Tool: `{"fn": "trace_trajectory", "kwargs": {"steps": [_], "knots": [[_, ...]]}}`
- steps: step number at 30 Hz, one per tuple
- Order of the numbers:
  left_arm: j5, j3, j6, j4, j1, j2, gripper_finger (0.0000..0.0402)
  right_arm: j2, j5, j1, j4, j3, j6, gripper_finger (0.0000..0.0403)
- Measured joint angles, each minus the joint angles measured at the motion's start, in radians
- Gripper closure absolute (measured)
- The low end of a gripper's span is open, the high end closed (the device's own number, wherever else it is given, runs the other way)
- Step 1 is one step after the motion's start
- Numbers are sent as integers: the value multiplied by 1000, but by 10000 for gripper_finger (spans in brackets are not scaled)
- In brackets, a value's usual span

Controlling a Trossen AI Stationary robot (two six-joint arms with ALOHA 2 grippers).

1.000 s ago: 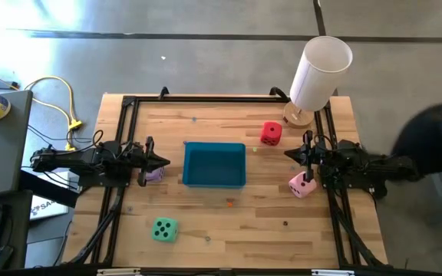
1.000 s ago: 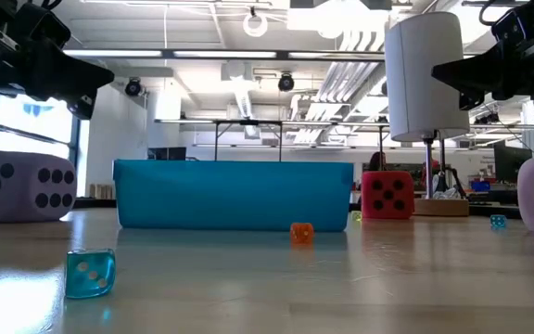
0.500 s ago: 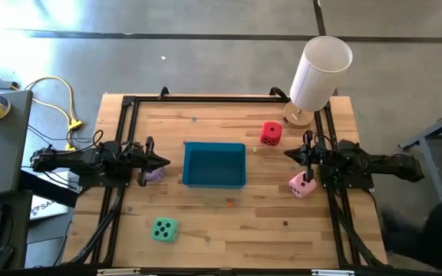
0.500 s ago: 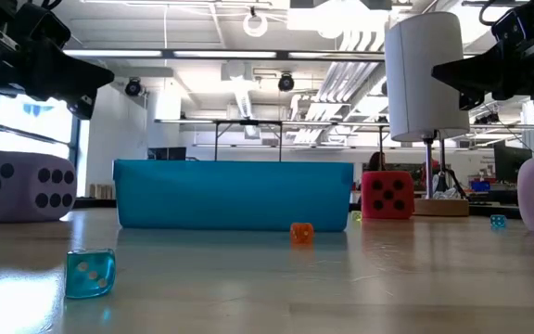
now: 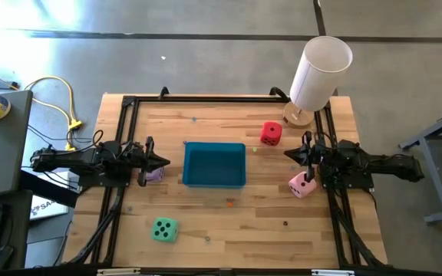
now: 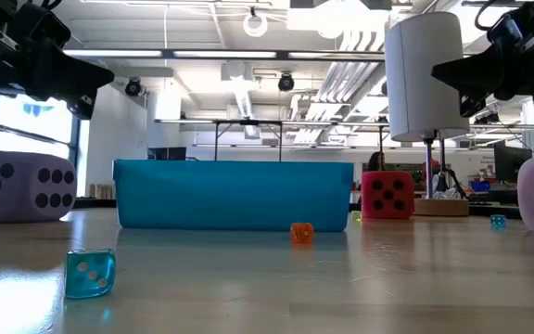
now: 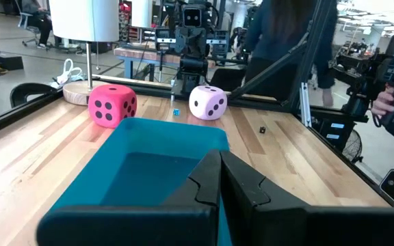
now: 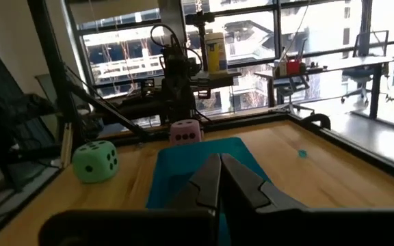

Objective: Pick & Place Dice
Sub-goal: Put the small black dice into the blue bin

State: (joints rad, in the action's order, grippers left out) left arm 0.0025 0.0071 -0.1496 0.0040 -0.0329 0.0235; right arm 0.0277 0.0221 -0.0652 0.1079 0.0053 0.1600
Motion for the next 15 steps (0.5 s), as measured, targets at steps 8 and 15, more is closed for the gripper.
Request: {"fn": "trace_trajectory", "kwargs": {"steps": [8,15], "knots": [[0,0,0,0,0,0,401,0,3,0,17,0,21,401],[0,0,0,0,0,0,401,0,1,0,27,0,21,401]]}}
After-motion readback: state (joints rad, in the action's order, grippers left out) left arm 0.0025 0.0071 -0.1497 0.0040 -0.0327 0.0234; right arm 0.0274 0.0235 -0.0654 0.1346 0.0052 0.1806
